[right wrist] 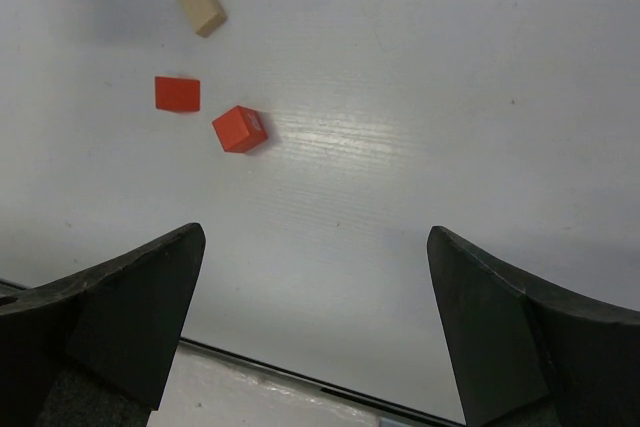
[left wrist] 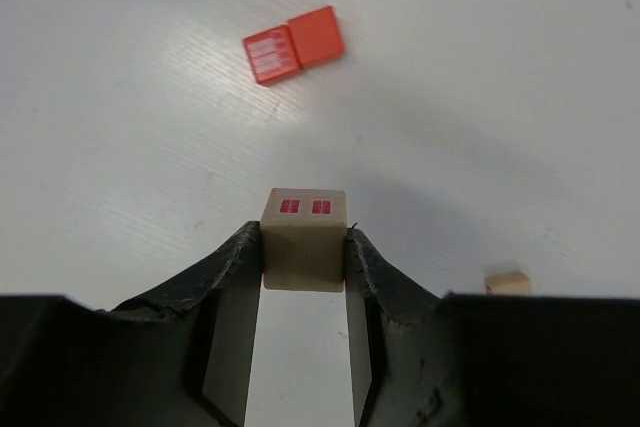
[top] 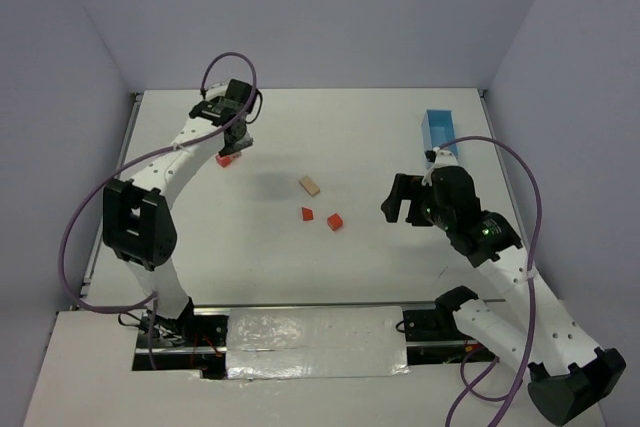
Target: Build the wood block tower
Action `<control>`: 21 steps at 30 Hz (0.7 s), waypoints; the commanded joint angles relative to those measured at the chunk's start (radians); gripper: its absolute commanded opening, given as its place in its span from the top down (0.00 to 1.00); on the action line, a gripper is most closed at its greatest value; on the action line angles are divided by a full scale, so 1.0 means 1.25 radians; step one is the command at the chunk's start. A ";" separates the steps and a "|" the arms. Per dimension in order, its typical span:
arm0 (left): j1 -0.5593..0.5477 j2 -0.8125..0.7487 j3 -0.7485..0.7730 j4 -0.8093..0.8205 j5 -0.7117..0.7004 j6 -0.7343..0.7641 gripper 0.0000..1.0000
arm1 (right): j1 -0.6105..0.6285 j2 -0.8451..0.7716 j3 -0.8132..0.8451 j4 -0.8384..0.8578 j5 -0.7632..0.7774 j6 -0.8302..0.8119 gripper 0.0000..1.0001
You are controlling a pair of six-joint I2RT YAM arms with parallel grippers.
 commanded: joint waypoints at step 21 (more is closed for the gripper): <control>0.147 0.208 0.130 0.008 0.018 -0.110 0.82 | 0.008 -0.010 -0.026 0.044 -0.026 -0.006 0.00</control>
